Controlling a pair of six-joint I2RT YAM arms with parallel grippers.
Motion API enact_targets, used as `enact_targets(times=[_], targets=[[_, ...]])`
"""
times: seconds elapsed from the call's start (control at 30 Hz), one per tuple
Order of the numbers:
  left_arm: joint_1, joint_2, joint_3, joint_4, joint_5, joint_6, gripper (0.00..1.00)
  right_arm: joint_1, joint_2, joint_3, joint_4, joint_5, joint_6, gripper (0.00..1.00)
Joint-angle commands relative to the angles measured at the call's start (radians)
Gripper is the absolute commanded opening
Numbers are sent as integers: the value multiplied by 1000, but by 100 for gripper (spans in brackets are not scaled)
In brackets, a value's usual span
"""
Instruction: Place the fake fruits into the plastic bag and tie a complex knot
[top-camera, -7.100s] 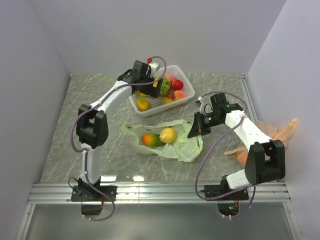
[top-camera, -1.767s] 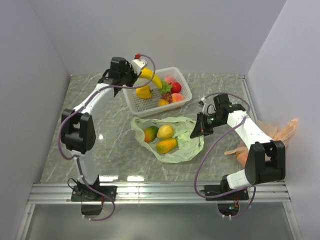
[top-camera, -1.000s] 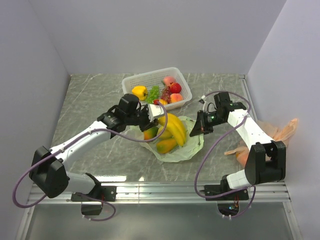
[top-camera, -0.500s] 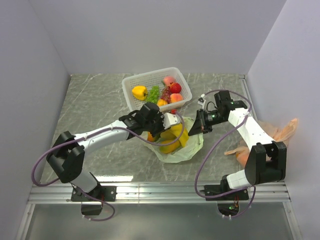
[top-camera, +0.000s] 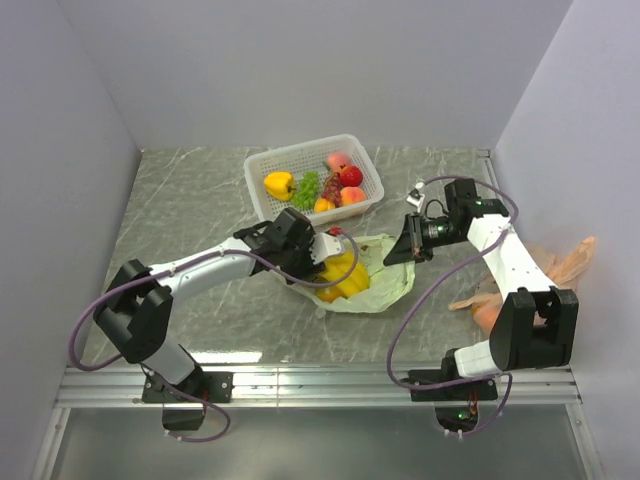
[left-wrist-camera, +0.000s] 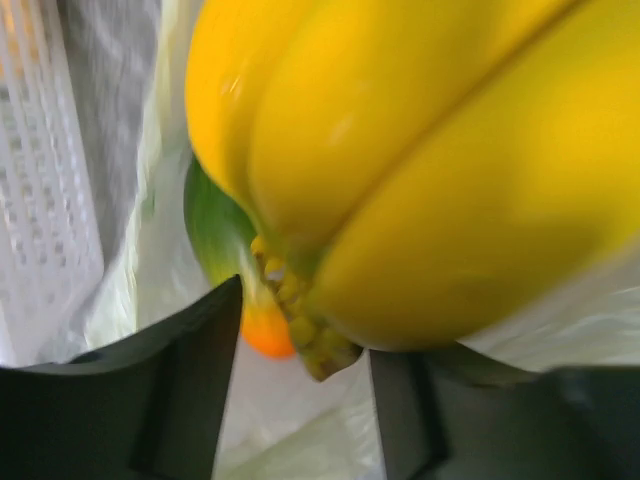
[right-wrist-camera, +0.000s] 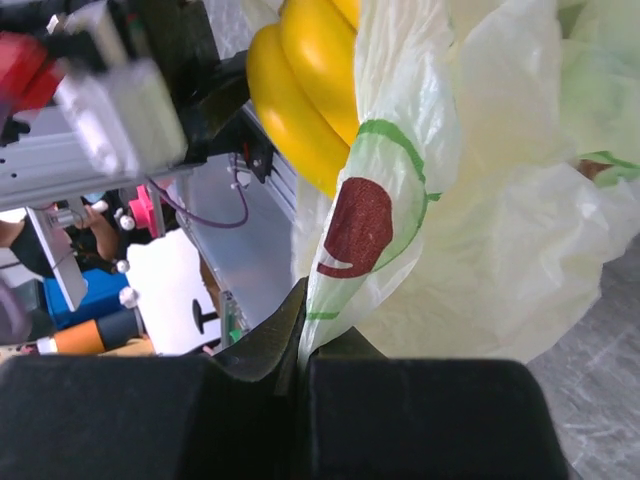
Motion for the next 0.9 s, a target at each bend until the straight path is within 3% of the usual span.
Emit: enact_targets(times=[0.0, 0.03, 0.07, 0.17, 0.33, 0.43, 0.57, 0.63, 0.87], targets=[[52, 5, 31, -106, -27, 60, 59, -53, 10, 61, -74, -49, -83, 0], [74, 1, 36, -117, -23, 69, 64, -56, 13, 67, -82, -49, -94, 0], [85, -5, 42, -133, -14, 88, 80, -56, 14, 71, -101, -44, -105, 0], [133, -22, 88, -207, 14, 119, 98, -82, 14, 67, -103, -23, -119, 0], [190, -28, 180, -343, 6, 180, 98, -65, 8, 22, -76, -1, -116, 0], [208, -54, 240, -388, 99, 185, 98, -22, 10, 1, -47, 9, -98, 0], [219, -67, 359, -332, 228, 13, 95, 21, 2, -21, 33, 29, -48, 0], [226, -48, 441, -252, 212, -76, 95, 35, 3, -30, 53, 45, -27, 0], [335, 343, 826, -138, 154, -370, 96, 38, 13, -30, 98, 95, 22, 0]])
